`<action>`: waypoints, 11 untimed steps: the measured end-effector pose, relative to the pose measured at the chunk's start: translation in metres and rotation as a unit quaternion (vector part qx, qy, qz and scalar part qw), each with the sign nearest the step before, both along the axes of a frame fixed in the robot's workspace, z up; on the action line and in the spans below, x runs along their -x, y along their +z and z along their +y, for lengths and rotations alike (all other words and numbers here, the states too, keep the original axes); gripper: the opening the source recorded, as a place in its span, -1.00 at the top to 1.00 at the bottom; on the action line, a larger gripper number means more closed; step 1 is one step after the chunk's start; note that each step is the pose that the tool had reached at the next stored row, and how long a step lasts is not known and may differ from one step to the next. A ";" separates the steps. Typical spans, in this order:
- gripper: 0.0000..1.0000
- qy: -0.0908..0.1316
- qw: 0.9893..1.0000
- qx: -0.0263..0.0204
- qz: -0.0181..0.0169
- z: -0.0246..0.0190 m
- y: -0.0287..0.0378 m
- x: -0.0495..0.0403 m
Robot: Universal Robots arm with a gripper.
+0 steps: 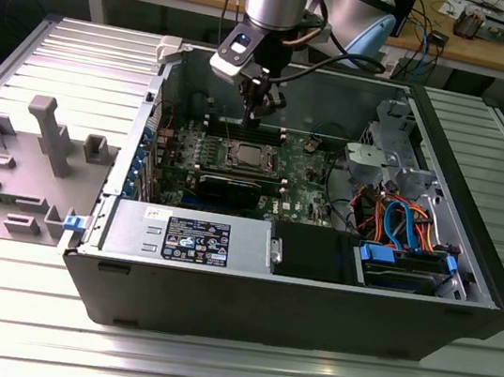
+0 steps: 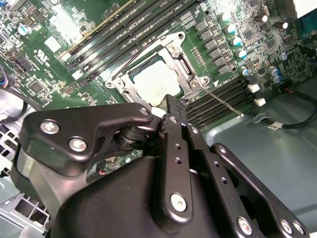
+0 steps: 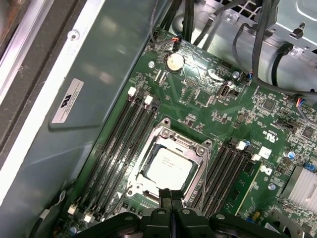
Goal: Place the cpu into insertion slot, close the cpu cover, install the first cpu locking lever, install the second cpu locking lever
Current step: 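Install the first cpu locking lever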
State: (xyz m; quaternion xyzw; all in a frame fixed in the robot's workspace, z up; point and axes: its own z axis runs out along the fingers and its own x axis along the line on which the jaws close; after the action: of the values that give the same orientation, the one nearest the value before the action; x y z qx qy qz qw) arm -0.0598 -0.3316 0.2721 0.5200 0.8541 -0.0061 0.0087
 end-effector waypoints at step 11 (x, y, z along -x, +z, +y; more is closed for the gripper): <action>0.79 0.050 0.999 0.000 0.000 0.0000 0.0000 0.0000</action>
State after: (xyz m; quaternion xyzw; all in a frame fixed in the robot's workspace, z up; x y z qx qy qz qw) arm -0.0598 -0.3316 0.2721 0.4762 0.8792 -0.0056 0.0090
